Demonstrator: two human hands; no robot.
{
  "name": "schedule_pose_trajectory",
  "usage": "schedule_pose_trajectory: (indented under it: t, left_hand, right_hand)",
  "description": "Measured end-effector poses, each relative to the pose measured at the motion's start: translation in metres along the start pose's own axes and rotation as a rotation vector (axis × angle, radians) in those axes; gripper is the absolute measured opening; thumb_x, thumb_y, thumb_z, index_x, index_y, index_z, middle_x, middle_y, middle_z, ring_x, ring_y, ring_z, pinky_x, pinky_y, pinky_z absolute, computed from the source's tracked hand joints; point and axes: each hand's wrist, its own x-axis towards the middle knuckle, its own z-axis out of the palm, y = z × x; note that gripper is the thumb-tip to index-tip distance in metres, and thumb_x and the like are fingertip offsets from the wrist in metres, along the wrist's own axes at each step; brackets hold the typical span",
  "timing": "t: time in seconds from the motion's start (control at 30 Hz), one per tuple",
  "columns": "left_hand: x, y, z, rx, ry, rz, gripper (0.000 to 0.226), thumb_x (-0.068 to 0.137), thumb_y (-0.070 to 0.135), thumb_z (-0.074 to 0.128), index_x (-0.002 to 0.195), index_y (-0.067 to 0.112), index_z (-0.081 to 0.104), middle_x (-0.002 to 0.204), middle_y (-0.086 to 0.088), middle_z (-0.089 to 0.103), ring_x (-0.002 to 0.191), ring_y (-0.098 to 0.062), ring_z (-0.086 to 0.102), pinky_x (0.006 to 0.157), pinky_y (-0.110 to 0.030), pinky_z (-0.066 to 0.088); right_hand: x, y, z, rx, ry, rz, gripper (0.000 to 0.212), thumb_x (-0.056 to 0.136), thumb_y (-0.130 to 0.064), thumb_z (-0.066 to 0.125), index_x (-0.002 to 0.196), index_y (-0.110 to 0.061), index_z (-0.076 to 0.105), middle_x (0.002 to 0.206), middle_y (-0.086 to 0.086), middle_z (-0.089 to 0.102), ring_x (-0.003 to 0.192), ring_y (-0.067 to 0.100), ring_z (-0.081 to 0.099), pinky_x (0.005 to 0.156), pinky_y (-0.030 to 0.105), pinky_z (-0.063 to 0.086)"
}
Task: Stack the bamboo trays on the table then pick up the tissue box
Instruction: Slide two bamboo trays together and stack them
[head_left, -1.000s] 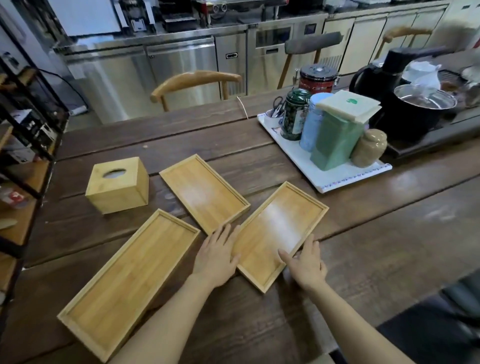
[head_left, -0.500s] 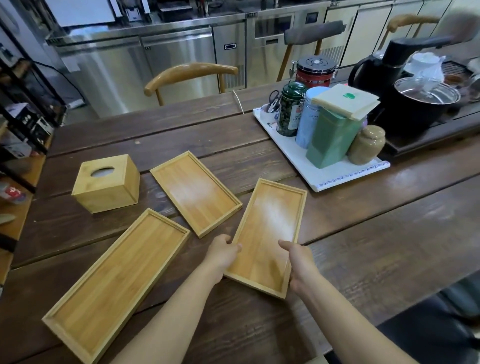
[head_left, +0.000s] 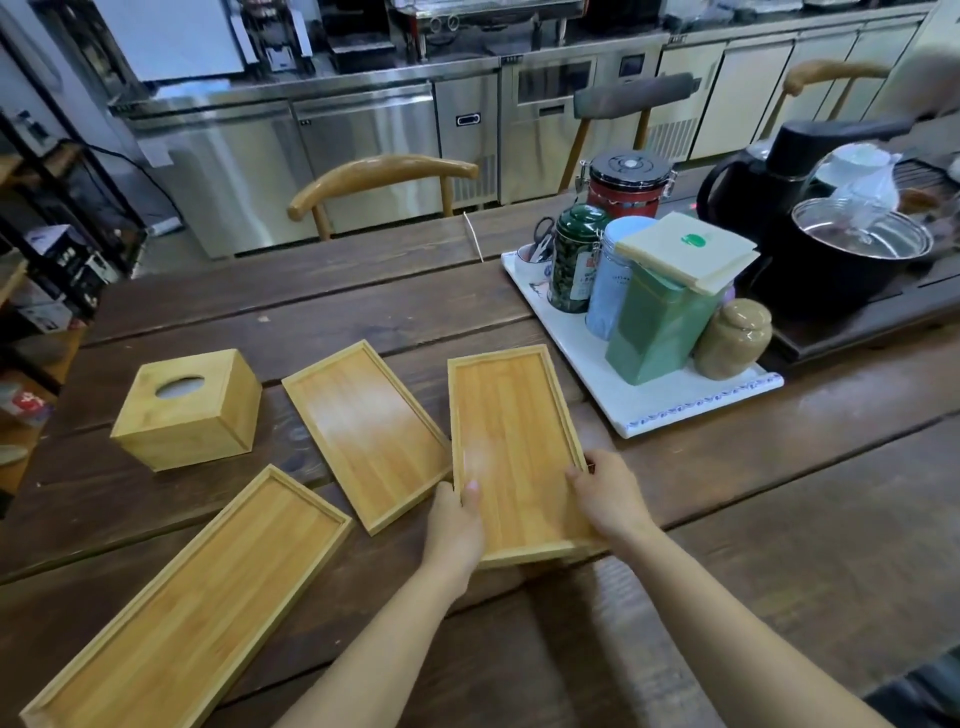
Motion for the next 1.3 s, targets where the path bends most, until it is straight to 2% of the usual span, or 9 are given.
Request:
schedule_pose_trajectory:
  t: [0.13, 0.27, 0.47, 0.67, 0.73, 0.83, 1.07, 1.2, 1.3]
  left_hand:
    - [0.024, 0.025, 0.014, -0.081, 0.074, -0.029, 0.035, 0.1, 0.031, 0.032, 0.13, 0.013, 0.039, 0.12, -0.005, 0.053, 0.105, -0.023, 0.05, 0.084, -0.034, 0.039]
    - [0.05, 0.047, 0.032, -0.078, 0.072, -0.017, 0.031, 0.101, 0.021, 0.028, 0.128, 0.014, 0.041, 0.13, -0.007, 0.053, 0.113, -0.024, 0.05, 0.096, -0.037, 0.041]
    - [0.089, 0.061, 0.051, -0.007, 0.109, -0.063, 0.044, 0.101, 0.013, 0.027, 0.144, 0.012, 0.028, 0.146, -0.009, 0.04, 0.13, -0.027, 0.04, 0.102, -0.035, 0.034]
    - [0.116, 0.067, 0.071, -0.023, 0.19, 0.014, 0.046, 0.099, 0.009, 0.031, 0.143, 0.022, 0.032, 0.141, -0.009, 0.046, 0.128, -0.027, 0.043, 0.098, -0.032, 0.036]
    - [0.128, 0.066, 0.071, 0.005, 0.201, 0.018, 0.049, 0.099, 0.007, 0.031, 0.145, 0.023, 0.028, 0.148, -0.012, 0.04, 0.138, -0.028, 0.032, 0.103, -0.034, 0.032]
    - [0.143, 0.065, 0.069, 0.01, 0.196, -0.041, 0.055, 0.099, 0.004, 0.03, 0.149, 0.022, 0.016, 0.158, -0.006, 0.021, 0.147, -0.025, -0.003, 0.114, -0.038, 0.019]
    - [0.151, 0.06, 0.064, 0.137, 0.066, 0.009, 0.072, 0.093, -0.011, 0.028, 0.15, 0.021, -0.001, 0.161, 0.001, 0.001, 0.145, -0.027, -0.012, 0.116, -0.035, 0.011]
    - [0.143, 0.062, 0.046, 0.264, 0.023, 0.082, 0.063, 0.095, 0.003, 0.033, 0.15, 0.016, 0.005, 0.161, -0.002, 0.002, 0.147, -0.021, -0.002, 0.119, -0.034, 0.005]
    - [0.135, 0.059, 0.018, 0.357, 0.165, 0.164, 0.057, 0.096, 0.024, 0.04, 0.149, 0.017, 0.018, 0.16, -0.001, 0.014, 0.146, -0.019, 0.012, 0.119, -0.034, 0.012]
  right_hand:
    - [0.029, -0.012, -0.005, -0.079, -0.001, -0.05, 0.021, 0.092, -0.016, 0.043, 0.076, -0.007, 0.052, 0.079, 0.01, 0.056, 0.083, 0.028, 0.053, 0.074, 0.037, 0.042]
    - [0.061, -0.017, -0.003, -0.208, 0.078, -0.063, 0.026, 0.095, -0.014, 0.039, 0.099, 0.006, 0.055, 0.103, 0.025, 0.063, 0.101, 0.039, 0.056, 0.081, 0.04, 0.042]
    - [0.112, -0.017, -0.002, -0.303, 0.089, -0.085, 0.019, 0.095, -0.018, 0.037, 0.08, -0.007, 0.044, 0.098, 0.024, 0.063, 0.092, 0.041, 0.057, 0.069, 0.037, 0.036]
    - [0.151, -0.01, 0.001, -0.48, 0.148, -0.134, 0.026, 0.095, -0.021, 0.036, 0.095, -0.001, 0.052, 0.099, 0.024, 0.065, 0.094, 0.04, 0.059, 0.069, 0.038, 0.039]
    - [0.161, -0.01, 0.006, -0.497, 0.133, -0.155, 0.027, 0.095, -0.021, 0.037, 0.095, 0.0, 0.053, 0.099, 0.024, 0.065, 0.095, 0.04, 0.059, 0.07, 0.038, 0.041]
    - [0.174, -0.015, 0.011, -0.536, 0.137, -0.196, 0.025, 0.093, -0.021, 0.04, 0.093, 0.0, 0.055, 0.096, 0.023, 0.065, 0.093, 0.039, 0.06, 0.066, 0.037, 0.039]
    - [0.19, -0.011, 0.017, -0.591, 0.164, -0.253, 0.013, 0.088, -0.014, 0.042, 0.075, -0.01, 0.043, 0.084, 0.017, 0.064, 0.075, 0.034, 0.056, 0.057, 0.033, 0.033]
    - [0.183, -0.022, 0.019, -0.764, 0.215, -0.275, 0.012, 0.083, -0.006, 0.043, 0.09, -0.009, 0.053, 0.094, 0.01, 0.063, 0.089, 0.029, 0.057, 0.062, 0.033, 0.039]
    - [0.172, -0.044, 0.025, -0.744, 0.228, -0.417, 0.017, 0.084, -0.012, 0.048, 0.097, -0.006, 0.057, 0.099, 0.013, 0.064, 0.093, 0.032, 0.056, 0.066, 0.034, 0.039]
